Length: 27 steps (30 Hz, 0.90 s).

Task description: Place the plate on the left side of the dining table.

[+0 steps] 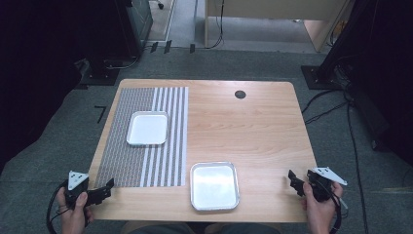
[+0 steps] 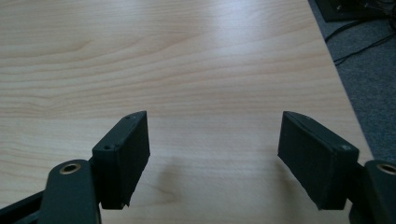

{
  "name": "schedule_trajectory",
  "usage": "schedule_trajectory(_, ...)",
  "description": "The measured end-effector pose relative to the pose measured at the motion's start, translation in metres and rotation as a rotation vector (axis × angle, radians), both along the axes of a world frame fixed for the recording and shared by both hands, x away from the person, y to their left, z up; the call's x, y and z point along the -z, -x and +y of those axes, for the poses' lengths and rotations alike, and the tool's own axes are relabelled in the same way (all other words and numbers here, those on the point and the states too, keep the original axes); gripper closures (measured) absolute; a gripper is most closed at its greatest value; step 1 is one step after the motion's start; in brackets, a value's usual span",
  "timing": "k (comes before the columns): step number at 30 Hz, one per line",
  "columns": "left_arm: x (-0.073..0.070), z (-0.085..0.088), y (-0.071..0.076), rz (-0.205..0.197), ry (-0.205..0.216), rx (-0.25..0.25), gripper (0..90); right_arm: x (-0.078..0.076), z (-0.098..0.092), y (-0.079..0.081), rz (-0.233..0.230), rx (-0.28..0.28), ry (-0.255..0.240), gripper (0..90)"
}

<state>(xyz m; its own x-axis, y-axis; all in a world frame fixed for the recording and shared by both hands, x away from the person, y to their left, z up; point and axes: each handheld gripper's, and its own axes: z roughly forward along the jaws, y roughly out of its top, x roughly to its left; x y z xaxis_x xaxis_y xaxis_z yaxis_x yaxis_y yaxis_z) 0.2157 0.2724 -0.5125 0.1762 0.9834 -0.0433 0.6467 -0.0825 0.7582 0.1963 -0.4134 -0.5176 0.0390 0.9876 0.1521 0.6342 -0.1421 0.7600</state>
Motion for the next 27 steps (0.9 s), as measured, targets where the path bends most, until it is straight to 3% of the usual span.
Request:
schedule_trajectory(5,0.001,-0.003,-0.004,0.008,-0.006,0.021,6.3,0.002,-0.006,0.009,0.008,0.009,0.008,25.0)
schedule_trajectory(7,0.002,-0.005,-0.005,0.018,-0.026,0.034,6.3,0.004,-0.007,0.013,0.011,0.008,0.046,24.9)
schedule_trajectory(10,0.003,-0.007,-0.006,0.031,-0.042,0.044,6.3,0.006,-0.006,0.017,0.021,-0.005,0.061,24.5)
schedule_trajectory(14,0.005,-0.007,-0.006,0.053,-0.041,0.048,6.3,0.006,-0.009,0.017,0.022,0.008,0.048,24.5)
schedule_trajectory(17,0.005,-0.008,-0.006,0.053,-0.054,0.051,6.4,0.008,-0.005,0.017,0.032,-0.015,0.126,23.7)
schedule_trajectory(27,0.004,-0.007,-0.008,0.063,-0.052,0.06,6.3,0.009,-0.003,0.018,0.03,-0.018,0.122,20.6)
